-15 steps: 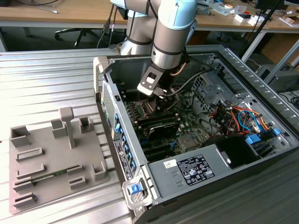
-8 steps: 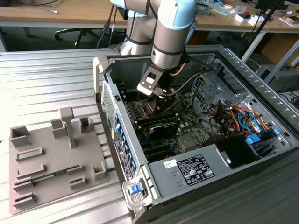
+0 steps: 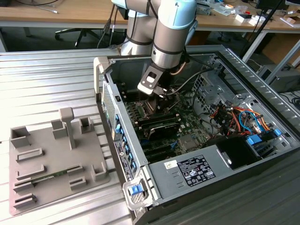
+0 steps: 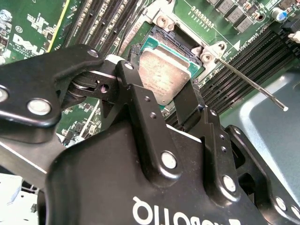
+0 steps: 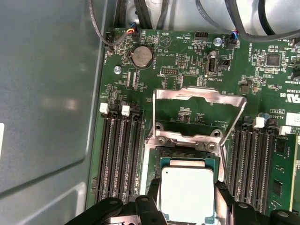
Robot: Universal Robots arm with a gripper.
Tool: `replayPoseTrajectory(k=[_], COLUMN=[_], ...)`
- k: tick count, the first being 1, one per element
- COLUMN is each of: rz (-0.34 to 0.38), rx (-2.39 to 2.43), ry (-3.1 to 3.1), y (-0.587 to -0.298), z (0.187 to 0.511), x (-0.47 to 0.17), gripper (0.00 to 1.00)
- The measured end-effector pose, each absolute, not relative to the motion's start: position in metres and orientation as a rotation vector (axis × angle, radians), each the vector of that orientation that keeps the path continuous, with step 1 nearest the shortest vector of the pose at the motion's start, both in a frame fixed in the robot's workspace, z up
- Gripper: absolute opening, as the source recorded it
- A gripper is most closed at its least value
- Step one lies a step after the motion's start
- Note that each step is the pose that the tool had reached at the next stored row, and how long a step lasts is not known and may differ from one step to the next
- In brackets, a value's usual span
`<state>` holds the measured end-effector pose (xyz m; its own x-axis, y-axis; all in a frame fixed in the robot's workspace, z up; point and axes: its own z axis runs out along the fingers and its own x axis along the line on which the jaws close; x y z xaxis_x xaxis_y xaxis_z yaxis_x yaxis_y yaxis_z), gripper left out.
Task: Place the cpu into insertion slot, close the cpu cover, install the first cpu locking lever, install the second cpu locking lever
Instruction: 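Place the cpu into insertion slot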
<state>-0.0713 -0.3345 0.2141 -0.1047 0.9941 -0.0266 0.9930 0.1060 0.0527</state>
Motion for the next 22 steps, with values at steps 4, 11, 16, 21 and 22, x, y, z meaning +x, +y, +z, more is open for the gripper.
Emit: replayPoseTrajectory(k=[4, 11, 16, 21, 22], rz=[0.033, 0.032, 0.029, 0.029, 0.029], rx=[2.064, 2.074, 2.156, 2.158, 2.158], ry=[2.295, 2.285, 2.206, 2.205, 2.205], y=[-0.3335, -0.3317, -0.3317, -0.3317, -0.3317], z=[0.2137, 0.2124, 0.2090, 0.2066, 0.2063], x=[-0.0711, -0.0711, -0.0710, -0.0707, -0.0706], gripper=[0.54, 0.54, 0.54, 0.54, 0.54])
